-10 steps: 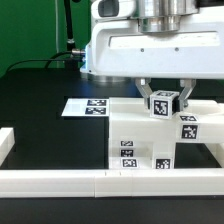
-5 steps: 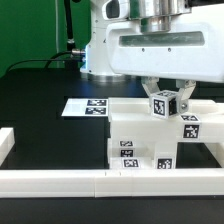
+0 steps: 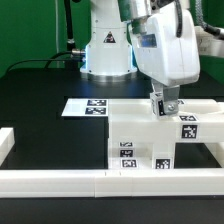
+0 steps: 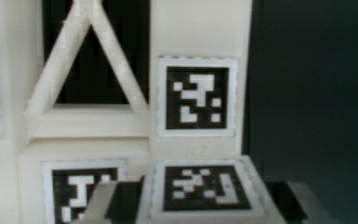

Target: Assemble chair

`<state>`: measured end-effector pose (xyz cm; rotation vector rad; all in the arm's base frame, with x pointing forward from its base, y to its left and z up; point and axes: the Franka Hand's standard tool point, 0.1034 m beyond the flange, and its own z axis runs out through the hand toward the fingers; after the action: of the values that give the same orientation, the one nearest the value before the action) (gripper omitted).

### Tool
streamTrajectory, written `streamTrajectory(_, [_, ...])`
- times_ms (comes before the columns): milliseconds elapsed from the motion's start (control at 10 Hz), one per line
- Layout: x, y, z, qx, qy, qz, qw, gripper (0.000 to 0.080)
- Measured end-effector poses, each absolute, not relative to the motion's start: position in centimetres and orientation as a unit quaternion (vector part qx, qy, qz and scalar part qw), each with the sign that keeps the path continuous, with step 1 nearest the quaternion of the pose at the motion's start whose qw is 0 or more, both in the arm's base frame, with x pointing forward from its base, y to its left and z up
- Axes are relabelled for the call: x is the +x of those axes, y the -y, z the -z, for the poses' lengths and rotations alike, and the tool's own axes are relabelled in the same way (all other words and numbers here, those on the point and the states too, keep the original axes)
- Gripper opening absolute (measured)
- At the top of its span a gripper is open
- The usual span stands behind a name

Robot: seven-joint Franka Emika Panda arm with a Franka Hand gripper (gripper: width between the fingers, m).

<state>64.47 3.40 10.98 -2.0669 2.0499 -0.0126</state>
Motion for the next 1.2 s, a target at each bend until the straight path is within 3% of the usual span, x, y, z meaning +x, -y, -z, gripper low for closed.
streamTrajectory(100, [64.44, -3.51, -10.91, -0.699, -0.706, 0.003, 0.115, 0.0338])
streamTrajectory(200, [64.43, -3.50, -10.88, -0.704, -0.701, 0.003, 0.114, 0.0338])
streamTrajectory(300, [64.42, -3.52, -10.88, -0.714, -0.691, 0.005, 0.114, 0.0522])
streamTrajectory(400, [64.44, -3.57, -10.91, -0.720, -0.684, 0.006, 0.114, 0.0623])
streamTrajectory(700, [64.41, -3.52, -10.82, -0.787, -0.607, 0.017, 0.112, 0.0642])
streamTrajectory(1200, [64.21, -3.06, -11.70, -0.946, -0.317, -0.015, 0.064, 0.0649])
